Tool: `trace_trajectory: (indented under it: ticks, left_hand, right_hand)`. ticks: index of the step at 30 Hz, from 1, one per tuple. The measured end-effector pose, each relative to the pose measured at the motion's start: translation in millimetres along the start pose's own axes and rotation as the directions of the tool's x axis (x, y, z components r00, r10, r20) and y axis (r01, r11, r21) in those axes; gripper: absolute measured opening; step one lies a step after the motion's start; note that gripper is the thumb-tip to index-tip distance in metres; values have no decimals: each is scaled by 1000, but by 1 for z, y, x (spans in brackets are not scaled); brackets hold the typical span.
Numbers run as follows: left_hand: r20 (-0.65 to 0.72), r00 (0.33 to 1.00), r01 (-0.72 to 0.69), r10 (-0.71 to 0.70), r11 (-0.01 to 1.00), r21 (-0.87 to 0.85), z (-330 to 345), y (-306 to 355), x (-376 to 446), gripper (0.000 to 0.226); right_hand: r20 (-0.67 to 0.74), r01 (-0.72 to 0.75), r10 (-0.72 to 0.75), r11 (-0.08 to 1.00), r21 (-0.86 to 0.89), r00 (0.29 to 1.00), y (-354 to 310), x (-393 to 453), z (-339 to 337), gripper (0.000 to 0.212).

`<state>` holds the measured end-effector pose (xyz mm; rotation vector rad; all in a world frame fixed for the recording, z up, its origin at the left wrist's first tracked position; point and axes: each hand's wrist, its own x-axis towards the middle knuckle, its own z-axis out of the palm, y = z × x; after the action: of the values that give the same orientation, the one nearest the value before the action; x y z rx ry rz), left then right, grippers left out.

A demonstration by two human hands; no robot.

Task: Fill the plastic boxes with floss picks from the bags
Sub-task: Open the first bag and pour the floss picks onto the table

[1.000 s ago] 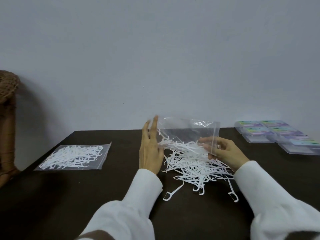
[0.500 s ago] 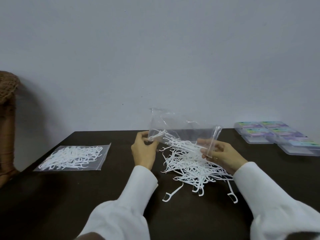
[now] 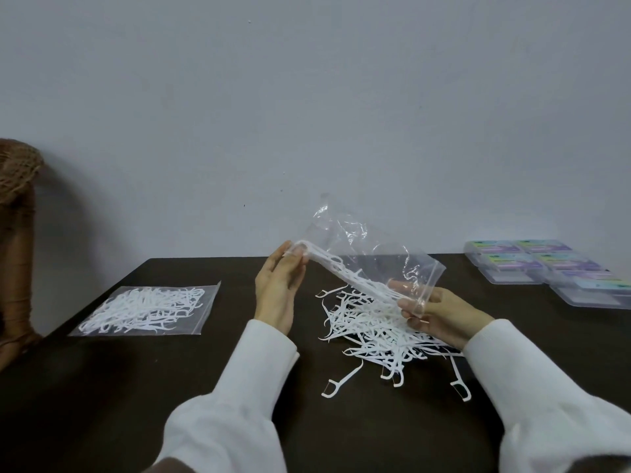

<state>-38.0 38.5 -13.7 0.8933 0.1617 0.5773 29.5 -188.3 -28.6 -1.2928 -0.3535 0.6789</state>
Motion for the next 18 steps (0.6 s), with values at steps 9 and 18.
trace_trajectory:
  ticks: [9,18]
  left_hand:
    - [206,978,12,-15,1000,12,6,5,-5,36]
    - [334,937,76,-103,993,93,17,-4,-15,39]
  right_hand:
    - [40,1,-2,1000,21,999,3,3,-4,50]
    - [-8,49,-49,997,58,999,3,0,2,70]
